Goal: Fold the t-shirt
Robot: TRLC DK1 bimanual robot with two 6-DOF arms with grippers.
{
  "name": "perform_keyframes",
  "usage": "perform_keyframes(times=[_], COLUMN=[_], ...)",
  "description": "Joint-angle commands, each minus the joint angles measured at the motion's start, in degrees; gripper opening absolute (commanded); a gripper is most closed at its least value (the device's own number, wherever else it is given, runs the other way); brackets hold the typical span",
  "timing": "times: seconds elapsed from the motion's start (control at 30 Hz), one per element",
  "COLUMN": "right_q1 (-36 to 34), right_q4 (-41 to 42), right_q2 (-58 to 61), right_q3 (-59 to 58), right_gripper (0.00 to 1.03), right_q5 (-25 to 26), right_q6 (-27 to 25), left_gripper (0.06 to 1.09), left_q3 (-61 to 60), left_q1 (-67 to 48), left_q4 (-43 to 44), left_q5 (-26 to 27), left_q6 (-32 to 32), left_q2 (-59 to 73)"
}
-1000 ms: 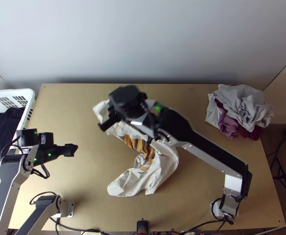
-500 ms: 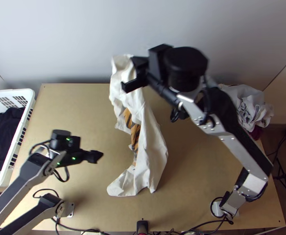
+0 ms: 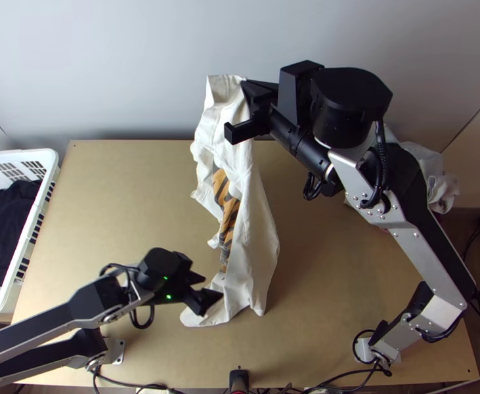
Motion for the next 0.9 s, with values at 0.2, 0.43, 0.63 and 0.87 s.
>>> perform_keyframes(times=[0.2, 0.43, 0.63, 0.87], right_q1=[-1.1, -1.1, -1.2, -3.7], right_q4=[-0.4, -0.4, -0.9, -0.8], right_q2=[-1.7, -1.8, -2.2, -2.8], right_q3=[-0.7, -0.7, -0.9, -1.9], right_gripper=[0.03, 0.03, 0.03, 0.03], right_q5=[0.2, 0.2, 0.2, 0.2], right_q6=[0.2, 0.3, 0.2, 0.3], left_gripper=[1.03, 0.95, 0.1, 0.1], left_q3=[-0.1, 1.7, -0.7, -0.9], left_q1=[-13.0, -12.2, -9.7, -0.1], left_q4=[11.3, 12.5, 12.3, 3.6], left_q5=[-3.7, -12.5, -14.7, -7.6], left_q6=[0.4, 5.2, 6.8, 6.3], left_q2=[11.2, 22.5, 21.9, 3.2])
